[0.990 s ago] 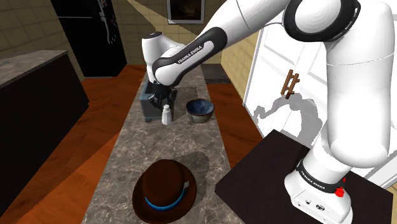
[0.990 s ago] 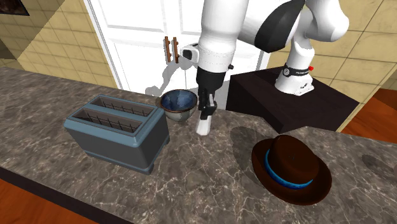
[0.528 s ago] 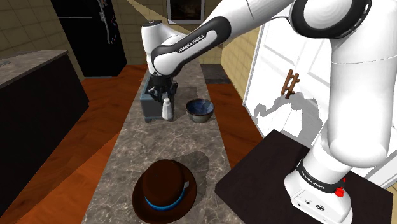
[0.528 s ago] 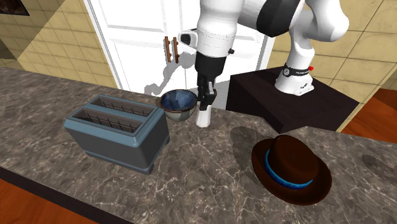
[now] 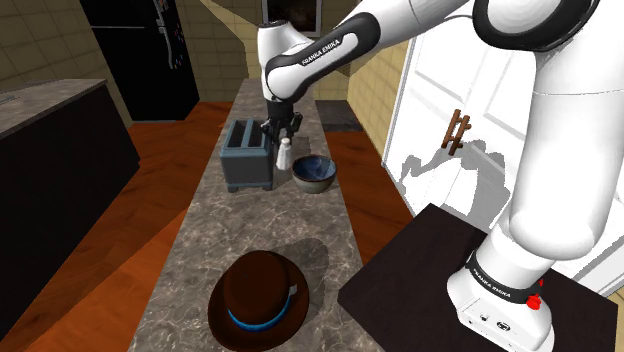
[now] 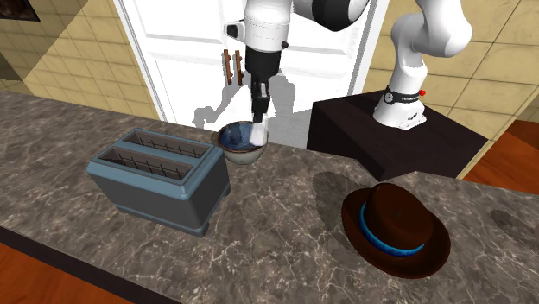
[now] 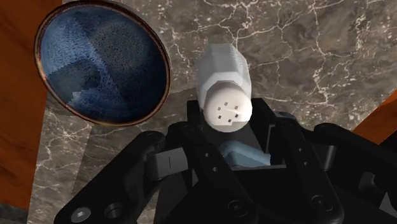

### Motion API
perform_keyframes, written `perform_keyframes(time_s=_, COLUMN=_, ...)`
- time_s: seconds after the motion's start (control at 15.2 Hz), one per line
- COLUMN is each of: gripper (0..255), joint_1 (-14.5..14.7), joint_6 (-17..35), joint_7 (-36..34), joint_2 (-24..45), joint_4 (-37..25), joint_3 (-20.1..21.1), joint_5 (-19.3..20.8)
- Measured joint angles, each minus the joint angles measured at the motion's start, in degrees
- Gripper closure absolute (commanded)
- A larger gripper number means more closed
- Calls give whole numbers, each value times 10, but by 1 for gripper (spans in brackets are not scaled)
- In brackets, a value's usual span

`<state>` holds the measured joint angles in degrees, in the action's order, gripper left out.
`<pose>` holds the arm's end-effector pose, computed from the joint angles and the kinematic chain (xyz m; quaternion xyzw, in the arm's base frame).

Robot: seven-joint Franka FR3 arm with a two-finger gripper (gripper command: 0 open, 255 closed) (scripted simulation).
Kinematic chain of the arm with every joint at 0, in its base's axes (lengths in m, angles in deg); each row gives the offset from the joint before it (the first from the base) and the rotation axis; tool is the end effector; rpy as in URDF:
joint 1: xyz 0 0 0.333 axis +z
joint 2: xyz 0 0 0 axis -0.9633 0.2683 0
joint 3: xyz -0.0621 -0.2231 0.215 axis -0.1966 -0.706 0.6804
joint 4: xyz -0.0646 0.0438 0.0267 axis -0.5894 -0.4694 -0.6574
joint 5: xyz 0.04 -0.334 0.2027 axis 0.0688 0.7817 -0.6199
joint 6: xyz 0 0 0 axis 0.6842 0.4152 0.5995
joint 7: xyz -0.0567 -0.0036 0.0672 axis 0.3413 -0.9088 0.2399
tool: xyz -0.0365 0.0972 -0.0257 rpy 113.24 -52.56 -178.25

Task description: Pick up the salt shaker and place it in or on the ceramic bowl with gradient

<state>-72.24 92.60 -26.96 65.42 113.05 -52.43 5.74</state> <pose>0.6275 0.1339 0.3756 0.9936 -0.0866 0.0576 0.0440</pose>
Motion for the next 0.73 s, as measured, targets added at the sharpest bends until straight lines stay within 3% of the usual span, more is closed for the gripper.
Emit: perform_keyframes(time_s=0.73, gripper=255, joint_1=-94, joint_6=-4, joint_7=148, joint_2=-2, joint_4=-21, joint_3=-37, joint_5=-31)
